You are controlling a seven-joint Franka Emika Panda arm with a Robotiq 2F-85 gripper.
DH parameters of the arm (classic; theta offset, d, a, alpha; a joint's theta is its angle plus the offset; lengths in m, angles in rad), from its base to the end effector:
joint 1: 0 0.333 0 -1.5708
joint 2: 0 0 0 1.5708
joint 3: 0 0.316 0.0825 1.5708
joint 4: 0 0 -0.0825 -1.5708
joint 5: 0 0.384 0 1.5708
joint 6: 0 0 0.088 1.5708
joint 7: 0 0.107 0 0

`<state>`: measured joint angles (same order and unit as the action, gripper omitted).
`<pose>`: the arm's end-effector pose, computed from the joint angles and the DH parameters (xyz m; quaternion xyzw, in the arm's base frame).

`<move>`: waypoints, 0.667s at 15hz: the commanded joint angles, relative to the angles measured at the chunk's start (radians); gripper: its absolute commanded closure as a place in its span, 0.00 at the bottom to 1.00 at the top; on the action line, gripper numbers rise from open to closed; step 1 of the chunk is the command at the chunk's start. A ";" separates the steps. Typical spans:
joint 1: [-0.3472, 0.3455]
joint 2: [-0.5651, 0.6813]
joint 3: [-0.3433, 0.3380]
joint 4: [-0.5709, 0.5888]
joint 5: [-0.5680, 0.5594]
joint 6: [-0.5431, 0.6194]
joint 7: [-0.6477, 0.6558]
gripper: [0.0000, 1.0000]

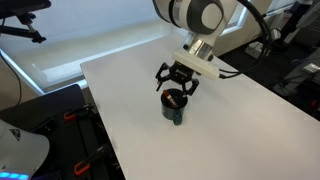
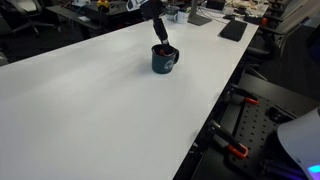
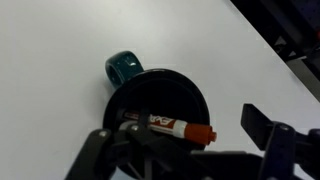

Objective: Remove the marker from the mug

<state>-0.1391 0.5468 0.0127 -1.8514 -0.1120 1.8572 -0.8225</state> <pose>0.5704 -0.0814 0.1964 -0.8945 -0.3560 0.2574 0.0826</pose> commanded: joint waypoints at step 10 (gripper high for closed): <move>0.019 0.012 0.009 0.029 -0.023 -0.024 0.002 0.00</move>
<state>-0.1296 0.5477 0.0168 -1.8494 -0.1126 1.8572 -0.8225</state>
